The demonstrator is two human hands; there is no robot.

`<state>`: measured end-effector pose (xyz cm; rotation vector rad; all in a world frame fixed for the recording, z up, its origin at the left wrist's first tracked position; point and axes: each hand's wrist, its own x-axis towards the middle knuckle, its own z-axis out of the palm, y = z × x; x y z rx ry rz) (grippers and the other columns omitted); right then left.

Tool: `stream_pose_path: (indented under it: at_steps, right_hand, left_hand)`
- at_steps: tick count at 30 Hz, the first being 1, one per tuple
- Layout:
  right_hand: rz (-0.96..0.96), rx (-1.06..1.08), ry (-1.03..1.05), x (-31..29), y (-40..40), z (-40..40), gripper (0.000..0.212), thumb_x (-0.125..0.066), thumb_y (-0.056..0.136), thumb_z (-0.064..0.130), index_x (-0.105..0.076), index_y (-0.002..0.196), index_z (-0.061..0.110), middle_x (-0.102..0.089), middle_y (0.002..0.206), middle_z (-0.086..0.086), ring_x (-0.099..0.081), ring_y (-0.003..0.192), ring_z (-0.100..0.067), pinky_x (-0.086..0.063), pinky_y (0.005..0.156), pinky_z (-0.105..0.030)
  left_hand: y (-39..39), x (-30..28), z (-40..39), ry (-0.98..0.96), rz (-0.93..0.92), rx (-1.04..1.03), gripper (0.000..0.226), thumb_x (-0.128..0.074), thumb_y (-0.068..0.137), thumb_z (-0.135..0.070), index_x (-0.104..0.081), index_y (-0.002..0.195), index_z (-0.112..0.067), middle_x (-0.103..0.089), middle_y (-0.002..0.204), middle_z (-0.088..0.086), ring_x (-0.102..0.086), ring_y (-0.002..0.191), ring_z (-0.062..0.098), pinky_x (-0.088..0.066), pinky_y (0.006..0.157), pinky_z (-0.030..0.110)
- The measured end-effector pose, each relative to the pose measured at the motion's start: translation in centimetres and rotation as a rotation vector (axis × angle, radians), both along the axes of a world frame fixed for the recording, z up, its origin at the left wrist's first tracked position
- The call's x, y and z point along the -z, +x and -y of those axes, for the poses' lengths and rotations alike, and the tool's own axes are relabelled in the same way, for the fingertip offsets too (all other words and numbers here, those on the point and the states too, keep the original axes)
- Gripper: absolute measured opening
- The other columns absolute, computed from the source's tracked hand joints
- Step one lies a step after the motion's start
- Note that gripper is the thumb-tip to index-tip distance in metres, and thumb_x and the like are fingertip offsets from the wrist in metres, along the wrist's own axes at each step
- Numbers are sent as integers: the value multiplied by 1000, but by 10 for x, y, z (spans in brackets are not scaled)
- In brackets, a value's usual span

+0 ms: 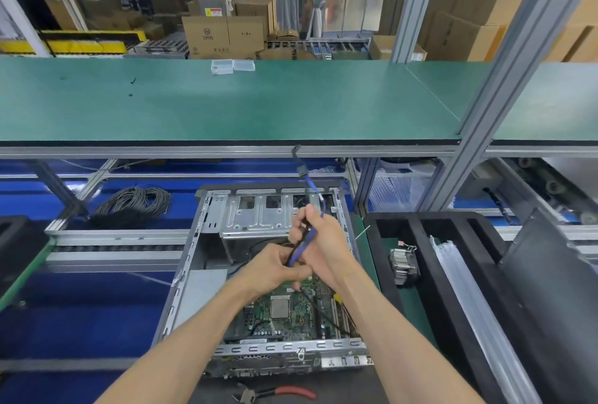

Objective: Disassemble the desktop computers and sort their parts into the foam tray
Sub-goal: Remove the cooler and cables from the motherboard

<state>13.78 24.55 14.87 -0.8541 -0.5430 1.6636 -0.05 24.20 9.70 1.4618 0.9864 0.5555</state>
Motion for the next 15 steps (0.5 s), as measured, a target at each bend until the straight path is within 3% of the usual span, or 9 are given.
stream_pose_path:
  at_steps: [3,5,9,11,13,15]
  right_hand:
    - [4,82,47,-3,15,-1,38,-38,109,22,-48,75,9,-56,80,-7,-52,68,-20,-43,69,-31]
    - [11,131,76,-6,23,-2,40,-37,109,23,-48,73,9,-56,76,-8,-57,68,-20,-46,70,-33]
    - [3,225,109,-20,39,-5,39,-36,110,24,-43,74,11,-44,68,-6,-47,61,-21,-45,66,-33]
    - [3,242,116,-30,50,-8,40,-34,110,27,-41,74,12,-43,65,-3,-41,53,-18,-45,61,-32]
    - [-8,259,95,-38,61,-10,40,-31,111,30,-41,76,13,-40,62,0,-33,47,-15,-45,57,-31]
    - [-1,294,56,-43,72,-12,37,-32,111,30,-43,80,13,-39,59,1,-31,46,-14,-46,56,-31]
  left_hand:
    - [-6,-6,-7,91,-118,-35,37,-69,94,-36,-69,67,-12,-66,61,3,-59,66,14,-43,73,26]
    - [-6,-13,-10,122,-196,-20,32,-65,97,-36,-67,75,-13,-68,61,1,-63,65,16,-45,74,29]
    - [4,-36,-23,272,-374,2,23,-66,96,-38,-64,80,-22,-71,63,-4,-59,51,7,-44,52,22]
    - [10,-47,-31,389,-488,30,22,-66,95,-38,-62,78,-25,-70,63,-6,-59,51,6,-44,51,23]
    - [10,-54,-37,400,-466,43,30,-66,95,-39,-61,70,-25,-65,56,-4,-54,48,6,-40,49,21]
    - [13,-57,-38,304,-254,42,32,-65,96,-36,-63,67,-22,-55,53,-5,-47,49,7,-38,53,17]
